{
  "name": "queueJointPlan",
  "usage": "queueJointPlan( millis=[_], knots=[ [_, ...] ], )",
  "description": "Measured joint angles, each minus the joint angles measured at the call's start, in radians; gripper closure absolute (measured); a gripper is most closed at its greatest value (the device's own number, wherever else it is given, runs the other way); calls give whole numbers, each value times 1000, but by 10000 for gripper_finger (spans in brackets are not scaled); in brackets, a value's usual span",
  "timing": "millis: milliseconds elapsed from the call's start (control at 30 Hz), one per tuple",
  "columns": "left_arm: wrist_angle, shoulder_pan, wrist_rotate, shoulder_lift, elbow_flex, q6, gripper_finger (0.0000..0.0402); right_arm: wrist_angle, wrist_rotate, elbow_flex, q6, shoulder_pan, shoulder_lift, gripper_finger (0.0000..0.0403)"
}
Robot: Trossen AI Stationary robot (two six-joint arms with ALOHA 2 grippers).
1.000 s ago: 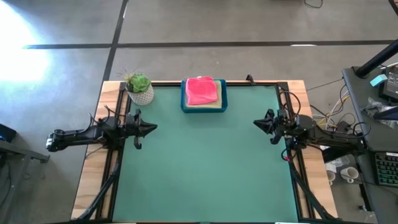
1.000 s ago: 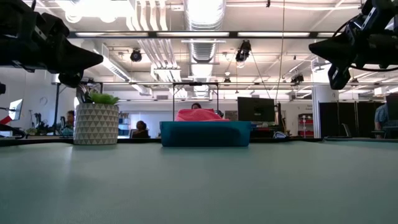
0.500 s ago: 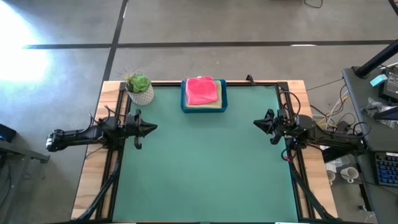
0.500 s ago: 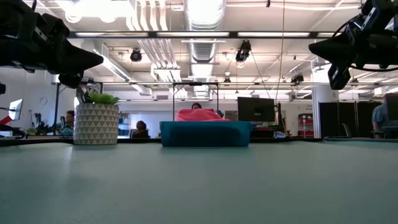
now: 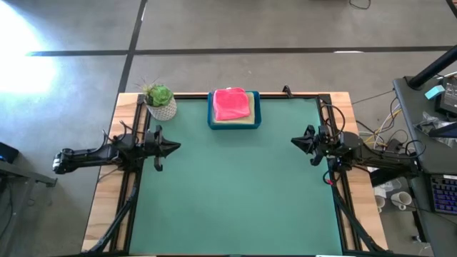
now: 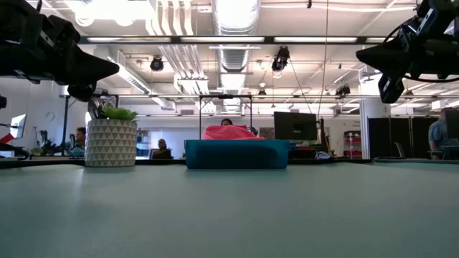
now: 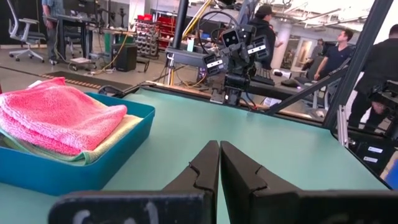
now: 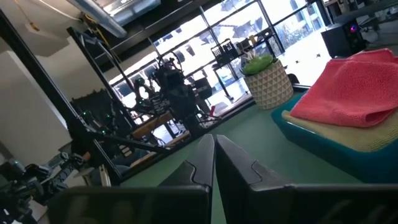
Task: Fold microfiber towels
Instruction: Return to Home Position
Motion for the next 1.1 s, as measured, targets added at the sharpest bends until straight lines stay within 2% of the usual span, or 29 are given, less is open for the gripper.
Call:
queueJointPlan(
  millis=[1100],
  knots=[
    [-1,-1,0,6,0,0,402,0,0,0,0,33,0,394]
  ],
)
